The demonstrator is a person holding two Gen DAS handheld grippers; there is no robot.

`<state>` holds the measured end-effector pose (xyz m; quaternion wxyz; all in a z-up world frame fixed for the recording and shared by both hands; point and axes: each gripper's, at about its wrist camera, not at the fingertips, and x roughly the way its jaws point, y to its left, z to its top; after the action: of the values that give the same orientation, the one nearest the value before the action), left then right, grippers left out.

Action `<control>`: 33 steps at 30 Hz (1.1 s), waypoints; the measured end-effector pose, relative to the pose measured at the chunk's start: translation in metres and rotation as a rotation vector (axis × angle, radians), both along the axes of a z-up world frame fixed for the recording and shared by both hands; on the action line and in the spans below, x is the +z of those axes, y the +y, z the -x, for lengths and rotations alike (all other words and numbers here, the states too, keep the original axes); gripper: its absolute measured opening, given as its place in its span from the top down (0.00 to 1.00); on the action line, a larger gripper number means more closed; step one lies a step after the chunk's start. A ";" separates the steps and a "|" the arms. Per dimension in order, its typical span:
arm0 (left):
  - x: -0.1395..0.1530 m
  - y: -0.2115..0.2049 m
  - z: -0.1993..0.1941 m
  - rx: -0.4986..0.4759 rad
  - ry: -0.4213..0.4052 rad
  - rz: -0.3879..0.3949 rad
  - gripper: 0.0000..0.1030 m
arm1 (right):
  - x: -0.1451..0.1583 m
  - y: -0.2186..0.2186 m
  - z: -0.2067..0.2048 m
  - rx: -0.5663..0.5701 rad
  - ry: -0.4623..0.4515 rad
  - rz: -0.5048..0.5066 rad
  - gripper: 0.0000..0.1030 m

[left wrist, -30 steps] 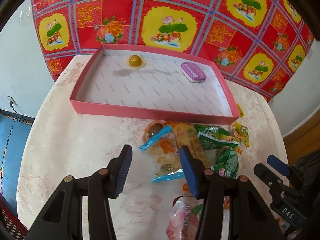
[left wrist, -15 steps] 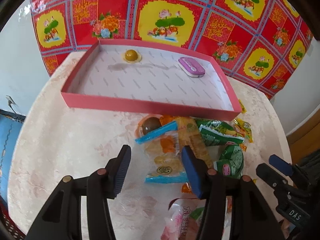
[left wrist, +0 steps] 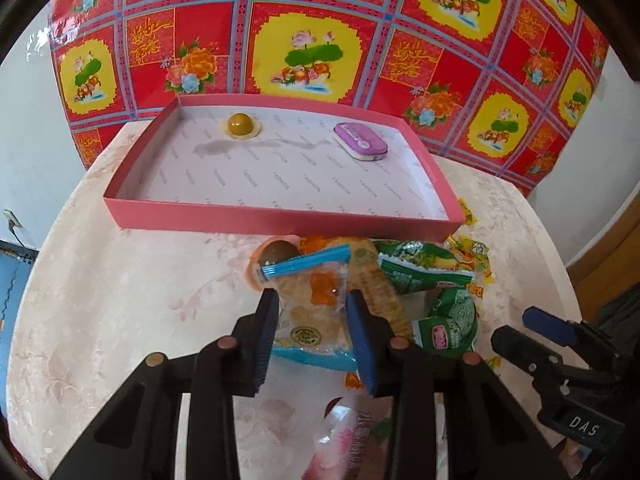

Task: Organize snacks
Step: 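Withdraw both tools to the snack pile and grasp the clear candy bag with the left tool, then grasp the green snack bag with the right tool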

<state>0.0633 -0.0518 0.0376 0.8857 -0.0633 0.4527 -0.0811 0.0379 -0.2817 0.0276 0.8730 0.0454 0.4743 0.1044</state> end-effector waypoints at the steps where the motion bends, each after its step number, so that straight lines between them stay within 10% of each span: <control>1: -0.001 0.002 -0.001 0.005 0.003 0.020 0.64 | 0.000 0.000 0.000 0.000 -0.001 0.001 0.38; 9: -0.007 0.017 -0.005 0.066 0.039 0.101 0.48 | 0.000 0.003 -0.001 0.009 -0.004 0.002 0.38; 14: -0.005 0.012 -0.003 0.018 0.026 0.111 0.67 | 0.001 0.007 0.000 0.015 -0.004 -0.003 0.38; 33: -0.002 0.050 0.018 0.068 0.031 -0.017 0.71 | 0.006 0.033 0.001 0.084 0.001 -0.061 0.38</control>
<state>0.0451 -0.0014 0.0357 0.8813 -0.0722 0.4647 -0.0460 0.0366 -0.2492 0.0339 0.8659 0.0521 0.4727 0.1551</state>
